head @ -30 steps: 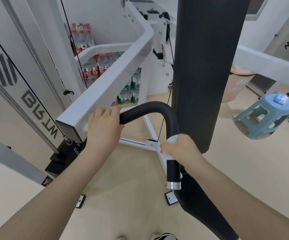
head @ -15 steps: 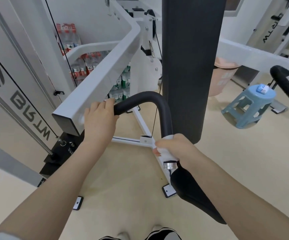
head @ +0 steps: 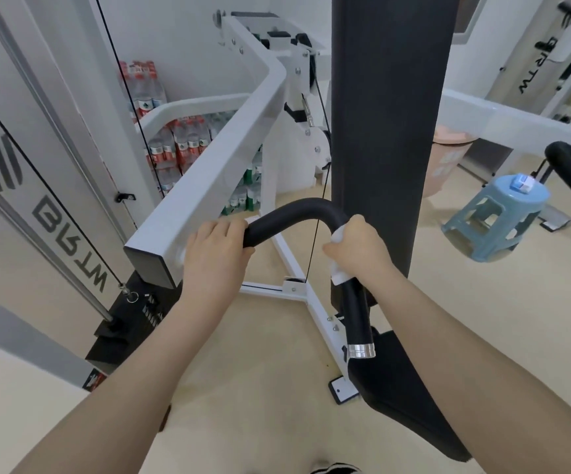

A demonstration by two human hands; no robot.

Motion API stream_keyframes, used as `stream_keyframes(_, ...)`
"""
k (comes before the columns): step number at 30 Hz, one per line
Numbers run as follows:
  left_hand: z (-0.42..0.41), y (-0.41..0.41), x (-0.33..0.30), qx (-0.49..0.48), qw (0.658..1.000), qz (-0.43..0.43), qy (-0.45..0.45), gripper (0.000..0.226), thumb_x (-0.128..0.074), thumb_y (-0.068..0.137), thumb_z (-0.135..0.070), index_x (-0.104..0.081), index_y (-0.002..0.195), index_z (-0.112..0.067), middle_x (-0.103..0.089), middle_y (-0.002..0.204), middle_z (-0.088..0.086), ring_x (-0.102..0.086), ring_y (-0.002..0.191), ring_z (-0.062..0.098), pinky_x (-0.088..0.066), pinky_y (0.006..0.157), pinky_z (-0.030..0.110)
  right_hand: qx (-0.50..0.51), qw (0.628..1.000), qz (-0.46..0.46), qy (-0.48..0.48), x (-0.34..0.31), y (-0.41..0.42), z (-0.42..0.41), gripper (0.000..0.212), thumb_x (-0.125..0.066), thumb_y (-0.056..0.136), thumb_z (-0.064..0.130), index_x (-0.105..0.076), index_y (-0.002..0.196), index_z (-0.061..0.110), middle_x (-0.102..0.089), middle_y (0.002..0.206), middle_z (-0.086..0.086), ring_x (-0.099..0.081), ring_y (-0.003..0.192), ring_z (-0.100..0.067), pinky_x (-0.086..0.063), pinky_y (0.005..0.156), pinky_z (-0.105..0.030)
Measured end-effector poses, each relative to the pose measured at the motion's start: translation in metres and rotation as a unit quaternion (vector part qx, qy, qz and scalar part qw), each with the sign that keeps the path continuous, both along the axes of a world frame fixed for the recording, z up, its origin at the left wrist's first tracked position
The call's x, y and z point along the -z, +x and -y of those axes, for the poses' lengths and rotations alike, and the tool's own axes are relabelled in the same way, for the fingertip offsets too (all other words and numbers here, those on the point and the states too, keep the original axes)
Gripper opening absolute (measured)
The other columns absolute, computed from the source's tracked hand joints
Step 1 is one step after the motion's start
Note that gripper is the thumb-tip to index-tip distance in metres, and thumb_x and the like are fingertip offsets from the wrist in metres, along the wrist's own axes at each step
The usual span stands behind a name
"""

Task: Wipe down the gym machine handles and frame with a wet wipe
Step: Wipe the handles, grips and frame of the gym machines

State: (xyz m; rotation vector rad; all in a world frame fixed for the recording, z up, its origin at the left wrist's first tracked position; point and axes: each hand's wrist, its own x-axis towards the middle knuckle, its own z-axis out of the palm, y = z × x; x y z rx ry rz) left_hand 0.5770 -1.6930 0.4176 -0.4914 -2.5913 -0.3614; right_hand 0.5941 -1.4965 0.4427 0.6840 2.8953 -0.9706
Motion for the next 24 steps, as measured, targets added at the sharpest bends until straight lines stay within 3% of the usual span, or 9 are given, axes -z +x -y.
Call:
stream_keyframes(4, 0.006, -0.005, 0.000, 0.028, 1.000, -0.003, 0.014, 0.033, -0.081, 0.063, -0.009, -0.064, 0.091, -0.004, -0.065, 0.070, 0.009, -0.058, 0.069, 0.033, -0.038, 0.060, 0.034, -0.075, 0.975, 0.004, 0.210, -0.011, -0.028, 0.009, 0.031, -0.053, 0.087, 0.006, -0.043, 0.116, 0.005, -0.058, 0.099, -0.010, -0.062, 0.089, -0.028, -0.049, 0.070, -0.035)
stream_keyframes(7, 0.016, -0.007, -0.001, 0.060, 0.998, 0.011, 0.032, 0.036, -0.081, 0.062, -0.006, -0.065, 0.095, -0.006, -0.067, 0.072, 0.007, -0.060, 0.072, 0.034, -0.041, 0.062, 0.035, -0.212, 0.889, -0.044, 0.405, -0.020, -0.042, 0.026, 0.030, -0.054, 0.085, 0.001, -0.045, 0.113, 0.006, -0.062, 0.102, -0.011, -0.062, 0.089, -0.028, -0.047, 0.077, -0.036)
stream_keyframes(11, 0.023, -0.007, 0.001, 0.072, 0.996, 0.011, 0.045, 0.034, -0.083, 0.059, -0.005, -0.065, 0.088, -0.005, -0.066, 0.079, 0.010, -0.061, 0.069, 0.034, -0.039, 0.062, 0.036, -0.368, 0.790, -0.128, 0.474, -0.010, -0.044, 0.053, 0.024, -0.046, 0.085, 0.003, -0.048, 0.109, 0.009, -0.060, 0.103, -0.008, -0.057, 0.094, -0.028, -0.041, 0.081, -0.036)
stream_keyframes(13, 0.024, -0.005, 0.002, 0.052, 0.997, 0.000, 0.055, 0.032, -0.085, 0.057, -0.009, -0.061, 0.077, -0.006, -0.063, 0.072, 0.009, -0.060, 0.064, 0.033, -0.035, 0.063, 0.034, -0.422, 0.754, -0.189, 0.467, 0.006, -0.038, 0.070, 0.028, -0.034, 0.079, 0.001, -0.057, 0.094, 0.008, -0.063, 0.085, -0.007, -0.060, 0.078, -0.026, -0.045, 0.072, -0.035)
stream_keyframes(16, 0.025, -0.002, 0.004, 0.027, 0.998, -0.022, 0.042, 0.034, -0.086, 0.057, -0.017, -0.056, 0.071, -0.008, -0.060, 0.066, 0.006, -0.059, 0.062, 0.029, -0.027, 0.065, 0.031, -0.471, 0.735, -0.236, 0.426, 0.012, -0.038, 0.067, 0.032, -0.039, 0.070, 0.001, -0.059, 0.094, 0.009, -0.062, 0.081, -0.005, -0.058, 0.072, -0.024, -0.046, 0.067, -0.033)
stream_keyframes(18, 0.025, 0.000, 0.004, 0.021, 0.999, -0.028, 0.025, 0.034, -0.086, 0.057, -0.019, -0.058, 0.072, -0.009, -0.059, 0.066, 0.005, -0.059, 0.063, 0.028, -0.023, 0.064, 0.031, -0.425, 0.749, -0.224, 0.456, 0.007, -0.040, 0.046, 0.033, -0.052, 0.073, 0.003, -0.059, 0.103, 0.014, -0.062, 0.088, -0.001, -0.058, 0.078, -0.021, -0.044, 0.071, -0.031)
stream_keyframes(21, 0.024, 0.000, 0.002, 0.023, 0.999, -0.030, 0.027, 0.032, -0.085, 0.058, -0.020, -0.058, 0.072, -0.010, -0.058, 0.066, 0.004, -0.057, 0.063, 0.028, -0.022, 0.063, 0.032, -0.346, 0.783, -0.196, 0.479, 0.012, -0.035, 0.037, 0.048, -0.066, 0.073, 0.018, -0.052, 0.117, 0.007, -0.058, 0.101, -0.009, -0.053, 0.090, -0.028, -0.040, 0.086, -0.037)
stream_keyframes(24, 0.025, 0.000, 0.000, 0.028, 0.999, -0.037, 0.024, 0.025, -0.068, 0.070, -0.032, -0.056, 0.068, -0.012, -0.056, 0.063, 0.002, -0.057, 0.061, 0.026, -0.023, 0.062, 0.031, -0.435, 0.777, -0.165, 0.423, 0.023, -0.021, 0.064, 0.061, -0.050, 0.079, 0.032, -0.041, 0.132, 0.003, -0.052, 0.125, -0.015, -0.047, 0.116, -0.034, -0.029, 0.107, -0.044)
